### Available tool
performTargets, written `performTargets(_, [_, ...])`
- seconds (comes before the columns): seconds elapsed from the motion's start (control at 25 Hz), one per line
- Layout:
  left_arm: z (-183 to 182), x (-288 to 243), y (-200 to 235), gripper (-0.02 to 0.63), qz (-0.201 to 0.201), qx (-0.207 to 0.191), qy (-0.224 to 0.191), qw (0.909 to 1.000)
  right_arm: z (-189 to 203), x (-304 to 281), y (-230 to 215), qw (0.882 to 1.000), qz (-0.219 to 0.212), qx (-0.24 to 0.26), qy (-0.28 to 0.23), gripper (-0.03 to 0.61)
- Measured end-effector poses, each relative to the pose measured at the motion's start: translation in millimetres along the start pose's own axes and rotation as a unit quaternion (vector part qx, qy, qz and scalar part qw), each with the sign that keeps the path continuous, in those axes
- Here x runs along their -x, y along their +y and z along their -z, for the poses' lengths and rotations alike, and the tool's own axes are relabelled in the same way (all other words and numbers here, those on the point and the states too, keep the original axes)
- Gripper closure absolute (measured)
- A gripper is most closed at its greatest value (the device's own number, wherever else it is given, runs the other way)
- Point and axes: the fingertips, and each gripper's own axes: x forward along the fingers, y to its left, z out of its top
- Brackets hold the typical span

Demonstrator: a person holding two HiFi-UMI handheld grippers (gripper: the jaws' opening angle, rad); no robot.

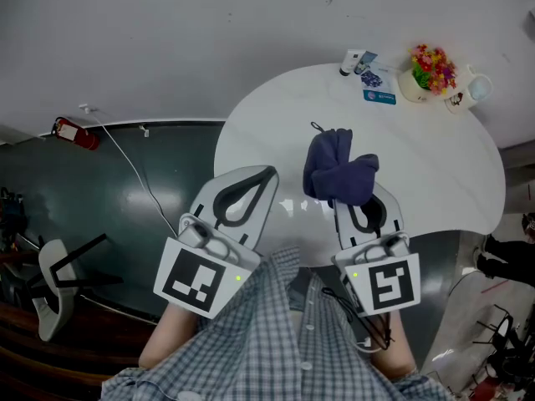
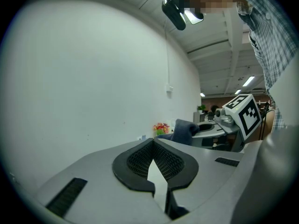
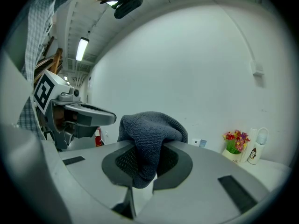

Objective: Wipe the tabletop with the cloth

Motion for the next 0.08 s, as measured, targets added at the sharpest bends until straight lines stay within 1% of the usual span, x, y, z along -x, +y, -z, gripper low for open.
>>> performTargets(0.08, [0.3,0.0,0.7,0.612,0.0,0.001,0.0,1.0,0.2,-0.3,-0.4,1.0,0.002,0.004,0.002,0.543])
